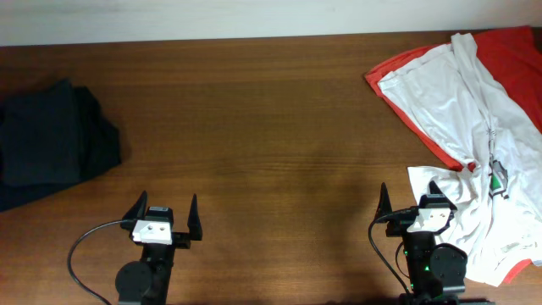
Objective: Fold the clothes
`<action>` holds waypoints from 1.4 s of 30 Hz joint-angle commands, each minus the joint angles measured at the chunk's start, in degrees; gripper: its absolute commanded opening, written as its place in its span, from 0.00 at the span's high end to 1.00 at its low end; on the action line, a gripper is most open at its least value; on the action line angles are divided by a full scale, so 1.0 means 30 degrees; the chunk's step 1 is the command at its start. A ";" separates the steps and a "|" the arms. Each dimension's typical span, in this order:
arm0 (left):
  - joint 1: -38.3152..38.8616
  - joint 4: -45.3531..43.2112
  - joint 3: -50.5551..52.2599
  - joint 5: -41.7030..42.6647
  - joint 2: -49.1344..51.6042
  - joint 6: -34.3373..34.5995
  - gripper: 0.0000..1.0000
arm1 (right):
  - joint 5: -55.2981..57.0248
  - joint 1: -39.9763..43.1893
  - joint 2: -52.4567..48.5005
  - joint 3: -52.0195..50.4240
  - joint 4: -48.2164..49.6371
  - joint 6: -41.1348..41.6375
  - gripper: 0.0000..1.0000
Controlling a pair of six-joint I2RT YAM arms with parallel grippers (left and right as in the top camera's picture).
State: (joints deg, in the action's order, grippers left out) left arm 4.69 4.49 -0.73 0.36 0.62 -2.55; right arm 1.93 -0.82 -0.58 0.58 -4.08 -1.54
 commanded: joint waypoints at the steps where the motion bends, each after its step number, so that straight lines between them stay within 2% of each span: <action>1: -0.0117 0.0051 0.0087 -0.0262 -0.0095 -0.0306 0.01 | 0.0087 0.0153 0.0087 -0.0087 -0.0160 0.0095 0.01; 34: -0.0117 -0.0219 0.0080 -0.0270 -0.0087 -0.0306 0.01 | 0.0073 0.0153 0.0087 -0.0087 -0.0153 0.0153 0.01; 37: -0.0117 -0.0219 0.0073 0.1071 -0.0095 -0.0291 0.01 | -0.0517 0.0153 0.0073 -0.0087 -0.0168 0.0182 0.01; 39: -0.0117 -0.0197 0.0058 0.1260 -0.0087 0.0211 0.01 | -0.0561 0.0153 0.0051 -0.0087 -0.0160 0.1224 0.01; 42: -0.0117 0.0976 -0.0794 0.1304 0.0175 0.0437 0.01 | -0.0415 0.0153 0.0029 0.0335 -0.0648 0.1239 0.01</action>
State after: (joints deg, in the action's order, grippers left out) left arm 4.69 4.49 -0.78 2.79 0.64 -2.13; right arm 1.02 -0.82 -0.58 0.58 -4.27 0.71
